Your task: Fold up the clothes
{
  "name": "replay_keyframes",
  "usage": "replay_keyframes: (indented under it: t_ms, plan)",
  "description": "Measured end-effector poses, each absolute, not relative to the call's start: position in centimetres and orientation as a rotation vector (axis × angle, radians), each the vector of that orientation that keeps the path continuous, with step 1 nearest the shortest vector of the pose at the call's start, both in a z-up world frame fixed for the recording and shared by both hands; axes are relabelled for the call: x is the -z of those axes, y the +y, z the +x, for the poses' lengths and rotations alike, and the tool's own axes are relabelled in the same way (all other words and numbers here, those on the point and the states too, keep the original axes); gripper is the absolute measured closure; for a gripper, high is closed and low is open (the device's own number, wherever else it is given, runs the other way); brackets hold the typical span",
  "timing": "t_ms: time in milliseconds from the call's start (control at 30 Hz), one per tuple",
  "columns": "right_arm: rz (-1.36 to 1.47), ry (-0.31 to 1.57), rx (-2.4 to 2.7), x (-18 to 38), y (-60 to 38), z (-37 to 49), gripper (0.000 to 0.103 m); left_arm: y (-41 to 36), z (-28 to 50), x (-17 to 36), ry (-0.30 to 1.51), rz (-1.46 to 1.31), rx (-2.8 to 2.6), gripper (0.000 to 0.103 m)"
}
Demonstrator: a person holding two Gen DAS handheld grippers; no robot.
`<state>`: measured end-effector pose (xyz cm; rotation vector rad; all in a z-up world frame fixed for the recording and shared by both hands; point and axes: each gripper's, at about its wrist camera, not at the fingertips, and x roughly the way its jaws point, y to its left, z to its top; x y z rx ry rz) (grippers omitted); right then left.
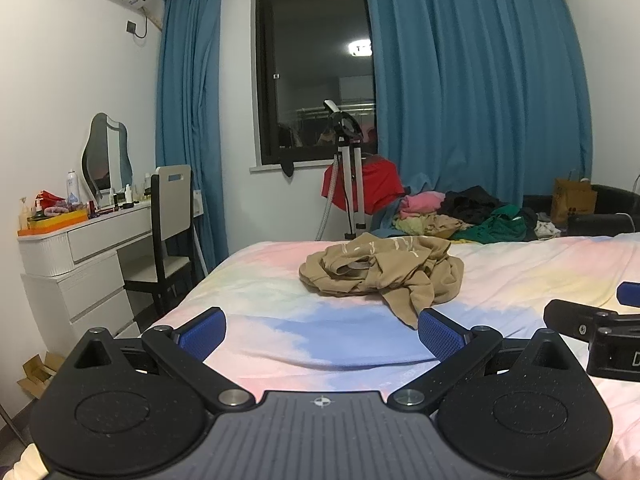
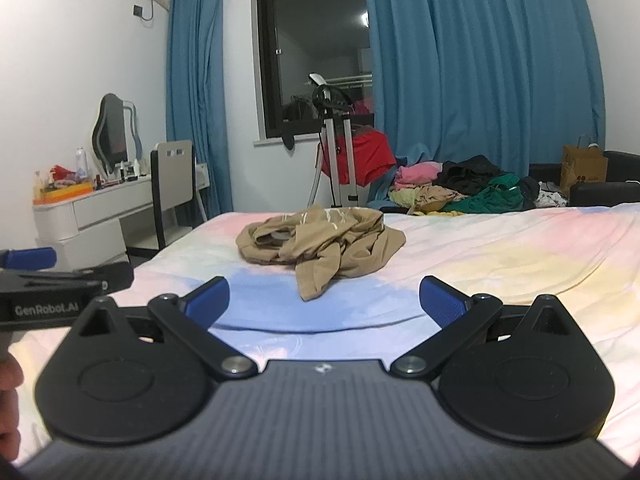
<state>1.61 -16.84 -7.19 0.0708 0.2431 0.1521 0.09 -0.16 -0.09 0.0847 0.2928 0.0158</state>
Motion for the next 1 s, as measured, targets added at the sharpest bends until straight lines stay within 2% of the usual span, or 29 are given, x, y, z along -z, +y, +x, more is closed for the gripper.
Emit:
replay_keyframes:
  t_ms: [1000]
  plan:
    - [0.088, 0.272, -0.153, 7.6, -16.6, 1.8, 0.0, -0.7, 1.1, 1.2, 0.293, 0.079, -0.027, 0.0]
